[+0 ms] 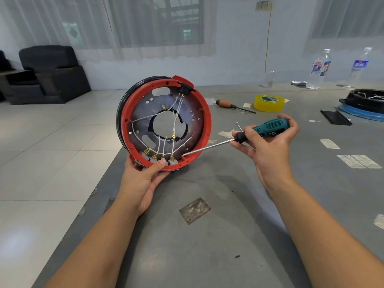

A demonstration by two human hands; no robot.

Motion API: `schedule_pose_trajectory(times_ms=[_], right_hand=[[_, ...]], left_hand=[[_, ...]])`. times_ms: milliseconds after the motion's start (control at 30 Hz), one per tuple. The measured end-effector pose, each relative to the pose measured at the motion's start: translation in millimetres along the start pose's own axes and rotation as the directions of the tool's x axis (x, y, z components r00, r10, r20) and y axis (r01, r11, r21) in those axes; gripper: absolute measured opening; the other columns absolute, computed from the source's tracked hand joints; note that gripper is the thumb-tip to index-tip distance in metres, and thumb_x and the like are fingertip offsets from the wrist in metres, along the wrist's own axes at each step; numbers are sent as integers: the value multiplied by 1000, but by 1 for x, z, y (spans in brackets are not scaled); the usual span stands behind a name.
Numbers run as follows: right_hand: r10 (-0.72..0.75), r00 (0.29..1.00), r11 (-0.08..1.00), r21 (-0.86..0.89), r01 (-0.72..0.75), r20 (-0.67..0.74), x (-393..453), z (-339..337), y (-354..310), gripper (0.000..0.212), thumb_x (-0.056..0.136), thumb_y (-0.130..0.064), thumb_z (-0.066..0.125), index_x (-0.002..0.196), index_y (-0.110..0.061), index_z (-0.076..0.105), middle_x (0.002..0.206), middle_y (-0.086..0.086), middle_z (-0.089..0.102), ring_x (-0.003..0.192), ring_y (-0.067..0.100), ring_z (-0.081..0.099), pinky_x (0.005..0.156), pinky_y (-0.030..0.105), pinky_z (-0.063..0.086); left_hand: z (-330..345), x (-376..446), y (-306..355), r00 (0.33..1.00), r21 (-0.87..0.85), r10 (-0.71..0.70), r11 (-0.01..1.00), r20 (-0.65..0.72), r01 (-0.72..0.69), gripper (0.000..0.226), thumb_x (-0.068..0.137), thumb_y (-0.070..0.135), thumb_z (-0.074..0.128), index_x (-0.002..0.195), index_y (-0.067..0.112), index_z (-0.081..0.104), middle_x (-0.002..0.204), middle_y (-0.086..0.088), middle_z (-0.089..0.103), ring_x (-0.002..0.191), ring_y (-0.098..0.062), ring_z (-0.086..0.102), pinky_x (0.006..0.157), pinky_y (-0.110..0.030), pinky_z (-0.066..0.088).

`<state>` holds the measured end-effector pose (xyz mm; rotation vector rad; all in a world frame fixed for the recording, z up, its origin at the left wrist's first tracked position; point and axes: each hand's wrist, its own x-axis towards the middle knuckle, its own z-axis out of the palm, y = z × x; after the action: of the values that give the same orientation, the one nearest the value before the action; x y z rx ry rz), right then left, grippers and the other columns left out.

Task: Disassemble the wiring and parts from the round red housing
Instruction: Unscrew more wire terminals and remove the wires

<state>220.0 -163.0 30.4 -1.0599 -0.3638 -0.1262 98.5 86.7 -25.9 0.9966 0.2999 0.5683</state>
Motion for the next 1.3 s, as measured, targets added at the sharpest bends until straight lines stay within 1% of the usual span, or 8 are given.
schedule_pose_trajectory(times_ms=[267,500,633,867,933,1100,1233,1300], right_hand=[[18,998,1000,-18,-17,67,-4,4,8,69,90,2,68,132,-35,28,143,28,35,92,39,75,78,50,63],[19,998,999,-42,-17,61,-3,4,10,69,90,1,70,132,-36,29,140,21,34,94,37,75,77,48,63],[19,999,999,-50,-17,49,-3,4,11,69,90,-1,70,133,-34,29,139,21,34,102,43,72,76,48,63],[-45,996,989,-136,55,77,-5,5,7,67,91,-3,72,131,-38,31,133,16,37,96,37,75,74,45,64],[-78,993,982,-165,91,87,-7,5,5,67,90,-5,75,130,-37,31,129,12,38,98,34,75,73,44,65],[-185,978,943,-261,204,95,-16,13,3,66,86,-11,81,123,-39,34,120,0,40,97,12,73,68,41,65],[-254,962,911,-311,272,96,-26,22,2,66,81,-18,86,117,-43,36,111,-14,45,89,17,76,65,40,65],[-267,959,905,-319,282,92,-30,25,1,68,79,-19,89,116,-42,37,106,-28,48,87,16,76,64,39,65]], left_hand=[[0,1,-1,1000,-5,-5,1000,-7,5,68,83,-18,74,136,22,55,133,-14,68,106,-37,77,81,-47,66],[-1,2,-2,1000,-12,-4,1000,-4,4,72,81,-18,76,134,26,57,134,-11,68,106,-37,77,82,-49,65],[0,2,-3,1000,7,1,1000,0,-1,72,82,-18,76,135,28,58,135,-9,67,106,-34,77,81,-48,65],[0,1,-3,1000,30,7,1000,-6,-7,76,83,-18,76,143,25,54,139,-9,65,108,-32,77,82,-47,65],[1,1,-4,1000,39,19,999,-13,-18,75,83,-17,77,142,25,55,139,-10,63,108,-33,77,81,-47,66],[0,2,-5,997,39,60,998,-57,-58,78,82,-17,78,143,25,53,140,-13,61,111,-33,75,81,-46,66],[-1,4,-7,992,64,89,994,-88,-84,81,81,-15,80,144,26,51,142,-13,59,118,-36,71,84,-47,65],[-1,4,-7,989,68,103,993,-102,-96,80,81,-15,80,144,25,50,140,-14,59,118,-35,71,84,-47,65]])
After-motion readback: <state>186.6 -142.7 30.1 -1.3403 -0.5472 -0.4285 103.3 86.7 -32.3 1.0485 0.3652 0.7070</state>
